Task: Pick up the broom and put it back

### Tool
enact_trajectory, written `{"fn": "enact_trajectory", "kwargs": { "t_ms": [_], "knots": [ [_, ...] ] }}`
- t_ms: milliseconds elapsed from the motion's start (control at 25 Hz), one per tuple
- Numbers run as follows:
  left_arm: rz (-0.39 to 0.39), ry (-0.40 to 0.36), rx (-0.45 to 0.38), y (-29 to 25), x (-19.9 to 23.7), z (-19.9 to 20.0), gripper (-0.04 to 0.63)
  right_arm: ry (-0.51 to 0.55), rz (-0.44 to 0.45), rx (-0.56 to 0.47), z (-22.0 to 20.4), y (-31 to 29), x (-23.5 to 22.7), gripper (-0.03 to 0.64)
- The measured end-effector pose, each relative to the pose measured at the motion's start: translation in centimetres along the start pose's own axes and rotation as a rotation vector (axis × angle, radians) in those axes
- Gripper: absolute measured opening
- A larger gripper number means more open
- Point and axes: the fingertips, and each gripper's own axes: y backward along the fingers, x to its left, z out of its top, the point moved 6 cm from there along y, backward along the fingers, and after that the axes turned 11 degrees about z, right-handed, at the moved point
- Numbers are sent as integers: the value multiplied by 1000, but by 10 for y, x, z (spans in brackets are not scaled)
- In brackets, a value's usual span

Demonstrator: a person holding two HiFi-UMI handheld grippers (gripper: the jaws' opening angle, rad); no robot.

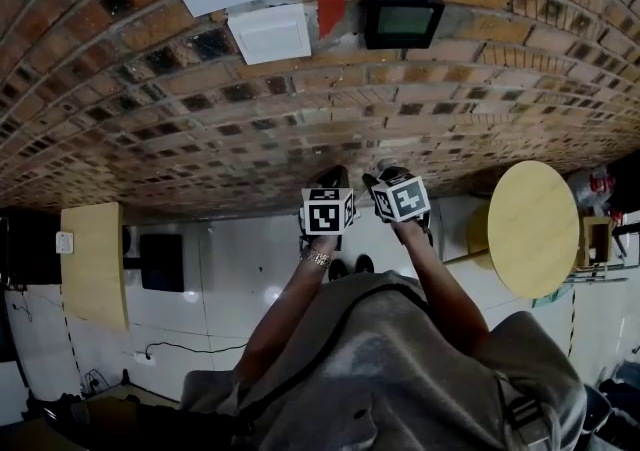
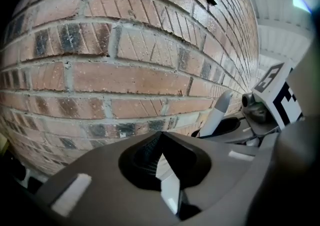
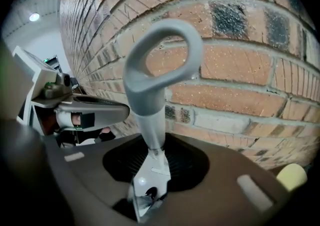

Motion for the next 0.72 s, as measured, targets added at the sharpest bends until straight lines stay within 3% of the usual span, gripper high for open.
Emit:
{"fn": "enact_trajectory", "kwargs": {
  "t_ms": [720],
  "knots": [
    [35, 16, -1, 11, -4, -9, 6, 55, 3, 96, -25, -12, -8, 101]
  ]
}}
